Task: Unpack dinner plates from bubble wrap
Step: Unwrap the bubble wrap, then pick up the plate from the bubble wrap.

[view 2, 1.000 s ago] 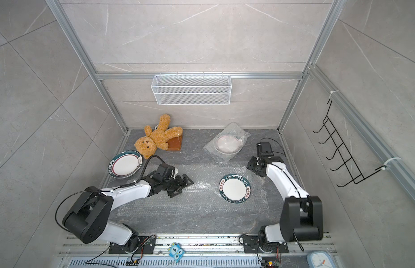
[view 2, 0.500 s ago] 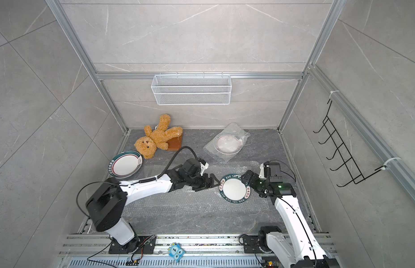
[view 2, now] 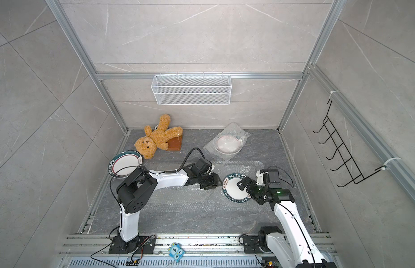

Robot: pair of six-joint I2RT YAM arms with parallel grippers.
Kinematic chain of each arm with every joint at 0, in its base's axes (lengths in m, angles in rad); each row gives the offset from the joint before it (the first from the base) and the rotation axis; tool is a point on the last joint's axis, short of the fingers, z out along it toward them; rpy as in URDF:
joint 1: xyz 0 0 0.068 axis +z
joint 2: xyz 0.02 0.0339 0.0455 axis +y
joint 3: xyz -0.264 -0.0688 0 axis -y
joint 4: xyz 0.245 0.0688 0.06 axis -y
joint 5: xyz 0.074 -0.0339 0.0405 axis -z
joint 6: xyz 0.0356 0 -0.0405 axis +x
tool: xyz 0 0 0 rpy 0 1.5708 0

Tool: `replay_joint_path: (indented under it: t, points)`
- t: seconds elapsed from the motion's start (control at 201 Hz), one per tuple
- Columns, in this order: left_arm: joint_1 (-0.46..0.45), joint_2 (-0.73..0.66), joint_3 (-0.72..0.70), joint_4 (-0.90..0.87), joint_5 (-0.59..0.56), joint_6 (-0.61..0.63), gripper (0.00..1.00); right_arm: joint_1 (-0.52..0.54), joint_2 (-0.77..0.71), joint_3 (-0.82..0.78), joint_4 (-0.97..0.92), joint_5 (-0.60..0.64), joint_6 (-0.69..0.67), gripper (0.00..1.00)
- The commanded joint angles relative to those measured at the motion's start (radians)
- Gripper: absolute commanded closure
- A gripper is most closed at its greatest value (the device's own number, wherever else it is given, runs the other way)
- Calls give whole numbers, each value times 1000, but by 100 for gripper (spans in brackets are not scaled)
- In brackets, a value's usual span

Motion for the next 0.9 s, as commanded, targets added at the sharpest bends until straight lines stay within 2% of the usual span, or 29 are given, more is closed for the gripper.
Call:
replay_joint_path:
  t: [0.0,0.055,0.135,0.244,0.384,0.558,0.798,0.898]
  points:
    - [-9,-87,13,-84,-97,21,42,-5,-1,13,-47,61,-25,0]
    - [-15,-115,13,-103,-133,41,37,-5,4,13,-48,85,-22,0]
    - [-15,-114,12,-34,-58,45,32,-5,15,12,-40,91,-7,0]
    - [-18,-66,49,30,49,39,32,-5,18,7,-22,84,3,0]
    - [-20,-10,114,-25,30,63,32,-5,10,13,-33,75,-2,0]
    - [-19,72,189,-52,60,75,32,-4,-4,10,-47,57,-10,0]
    - [-19,110,213,-68,71,77,42,-4,-5,4,-41,38,-15,0]
    - [-19,128,220,-63,92,73,48,-7,2,2,-35,33,-12,0]
